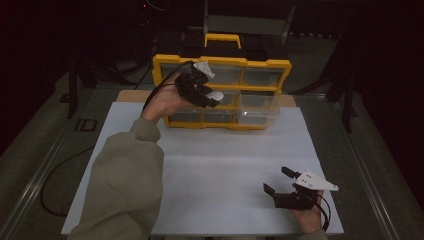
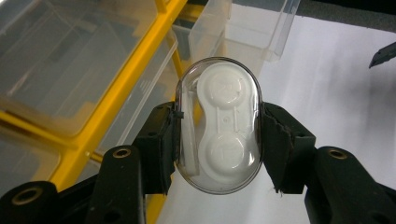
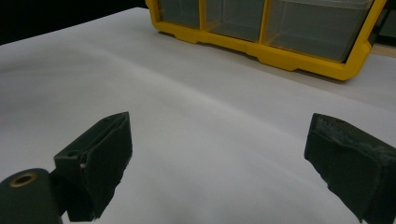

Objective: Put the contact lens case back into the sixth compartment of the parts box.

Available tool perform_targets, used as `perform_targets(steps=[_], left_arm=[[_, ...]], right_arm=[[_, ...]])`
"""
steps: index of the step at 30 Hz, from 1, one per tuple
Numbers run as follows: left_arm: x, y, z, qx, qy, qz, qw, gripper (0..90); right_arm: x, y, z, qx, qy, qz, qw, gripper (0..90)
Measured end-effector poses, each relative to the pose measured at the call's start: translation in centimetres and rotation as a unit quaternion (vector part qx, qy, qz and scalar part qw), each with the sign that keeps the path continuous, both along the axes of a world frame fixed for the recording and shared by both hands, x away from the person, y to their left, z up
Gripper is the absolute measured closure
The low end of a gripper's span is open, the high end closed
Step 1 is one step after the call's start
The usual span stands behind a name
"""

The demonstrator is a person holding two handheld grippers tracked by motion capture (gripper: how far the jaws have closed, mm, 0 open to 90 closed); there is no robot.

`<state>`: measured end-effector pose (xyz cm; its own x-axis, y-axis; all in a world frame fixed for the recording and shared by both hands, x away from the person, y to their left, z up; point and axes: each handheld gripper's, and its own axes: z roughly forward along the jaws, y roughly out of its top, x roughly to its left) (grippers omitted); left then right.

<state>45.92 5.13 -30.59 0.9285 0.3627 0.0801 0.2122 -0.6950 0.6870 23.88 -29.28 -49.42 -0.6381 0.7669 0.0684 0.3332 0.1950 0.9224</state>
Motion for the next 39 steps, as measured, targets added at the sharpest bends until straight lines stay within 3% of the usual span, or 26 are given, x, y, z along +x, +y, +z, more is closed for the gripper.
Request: perform_targets(steps=[24, 39], left_arm=[[0.6, -2.6, 0.5, -0.023, -0.007, 0.005, 0.9997, 49.4], [0.7, -5.2, 0.2, -0.016, -0.005, -0.01, 0.9998, 49.3]], right_arm=[[-0.1, 0.1, 0.1, 0.003, -0.003, 0.003, 1.0, 7.6], [-0.1, 0.1, 0.2, 0.004, -0.004, 0.004, 1.0, 7.6]])
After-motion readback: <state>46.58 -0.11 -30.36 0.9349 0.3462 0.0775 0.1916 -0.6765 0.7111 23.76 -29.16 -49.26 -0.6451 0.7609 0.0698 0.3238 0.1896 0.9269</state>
